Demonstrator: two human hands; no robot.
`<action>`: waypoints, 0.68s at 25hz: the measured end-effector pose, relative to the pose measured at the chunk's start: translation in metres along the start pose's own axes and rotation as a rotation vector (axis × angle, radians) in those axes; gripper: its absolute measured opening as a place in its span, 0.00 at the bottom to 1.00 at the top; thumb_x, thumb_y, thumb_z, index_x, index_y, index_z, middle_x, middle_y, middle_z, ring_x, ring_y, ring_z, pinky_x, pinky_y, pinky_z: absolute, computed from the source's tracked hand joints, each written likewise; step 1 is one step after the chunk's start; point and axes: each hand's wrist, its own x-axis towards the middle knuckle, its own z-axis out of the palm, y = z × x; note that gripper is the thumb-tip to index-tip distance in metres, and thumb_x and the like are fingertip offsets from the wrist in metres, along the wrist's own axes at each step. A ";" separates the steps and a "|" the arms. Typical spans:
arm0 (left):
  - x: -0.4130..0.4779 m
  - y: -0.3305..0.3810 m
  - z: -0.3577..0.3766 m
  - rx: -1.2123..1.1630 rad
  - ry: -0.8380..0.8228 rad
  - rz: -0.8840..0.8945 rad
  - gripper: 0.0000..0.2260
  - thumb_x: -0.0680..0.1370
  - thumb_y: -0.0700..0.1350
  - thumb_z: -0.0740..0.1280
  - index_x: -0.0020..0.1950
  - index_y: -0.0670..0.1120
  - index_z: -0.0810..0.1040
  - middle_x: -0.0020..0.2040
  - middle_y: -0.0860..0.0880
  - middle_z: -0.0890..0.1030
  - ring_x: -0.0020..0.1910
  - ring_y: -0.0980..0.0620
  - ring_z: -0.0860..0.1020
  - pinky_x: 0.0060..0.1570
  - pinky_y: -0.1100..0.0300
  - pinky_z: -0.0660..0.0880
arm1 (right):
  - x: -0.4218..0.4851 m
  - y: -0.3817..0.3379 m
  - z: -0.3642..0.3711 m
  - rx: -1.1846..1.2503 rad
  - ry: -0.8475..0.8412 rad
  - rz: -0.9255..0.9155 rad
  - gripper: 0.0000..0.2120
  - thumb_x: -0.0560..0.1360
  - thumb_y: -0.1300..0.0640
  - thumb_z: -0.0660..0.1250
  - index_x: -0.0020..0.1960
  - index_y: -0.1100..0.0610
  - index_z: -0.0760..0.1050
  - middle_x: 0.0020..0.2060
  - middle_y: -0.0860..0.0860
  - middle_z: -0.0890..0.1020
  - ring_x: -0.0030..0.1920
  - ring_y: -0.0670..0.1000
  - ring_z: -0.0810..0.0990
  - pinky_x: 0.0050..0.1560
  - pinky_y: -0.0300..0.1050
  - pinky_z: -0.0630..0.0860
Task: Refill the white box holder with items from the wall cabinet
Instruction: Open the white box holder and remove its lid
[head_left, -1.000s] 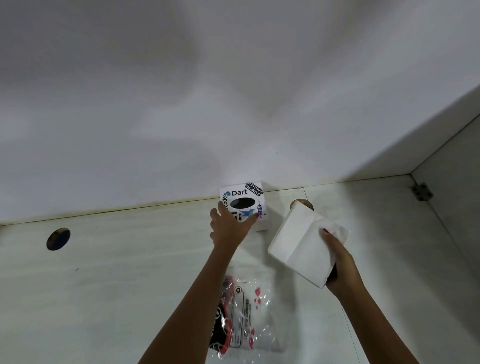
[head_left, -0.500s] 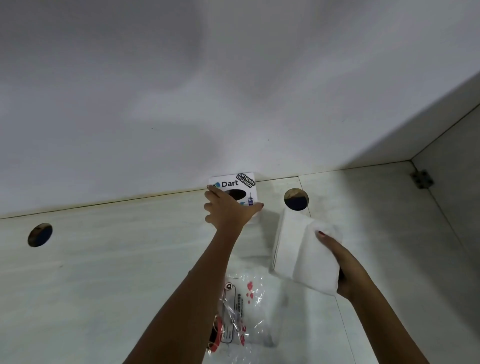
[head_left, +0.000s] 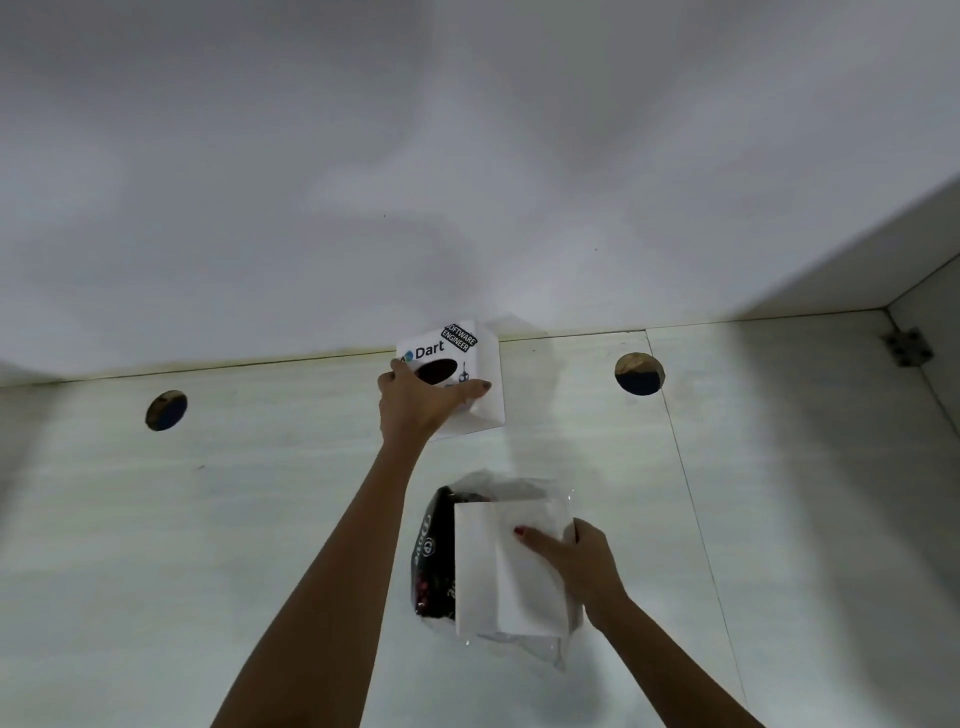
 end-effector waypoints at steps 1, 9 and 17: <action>-0.004 -0.004 -0.003 -0.023 0.010 -0.003 0.45 0.58 0.58 0.77 0.67 0.41 0.62 0.66 0.41 0.67 0.66 0.42 0.68 0.61 0.47 0.69 | 0.002 0.005 0.003 -0.085 0.064 -0.036 0.22 0.62 0.46 0.76 0.43 0.62 0.73 0.40 0.55 0.80 0.42 0.55 0.79 0.40 0.44 0.76; -0.042 -0.008 -0.019 -0.292 0.022 0.004 0.45 0.49 0.61 0.75 0.61 0.41 0.68 0.61 0.43 0.74 0.59 0.44 0.74 0.56 0.49 0.75 | -0.019 -0.001 -0.003 -0.307 0.375 -0.300 0.33 0.64 0.45 0.73 0.63 0.60 0.69 0.58 0.59 0.72 0.61 0.61 0.69 0.58 0.54 0.70; -0.115 0.006 -0.044 -0.693 -0.622 0.252 0.29 0.57 0.50 0.69 0.57 0.47 0.74 0.53 0.46 0.78 0.52 0.47 0.77 0.48 0.53 0.74 | -0.074 -0.102 -0.038 0.396 -0.265 -0.356 0.31 0.67 0.41 0.68 0.67 0.48 0.64 0.60 0.53 0.75 0.59 0.57 0.76 0.59 0.60 0.74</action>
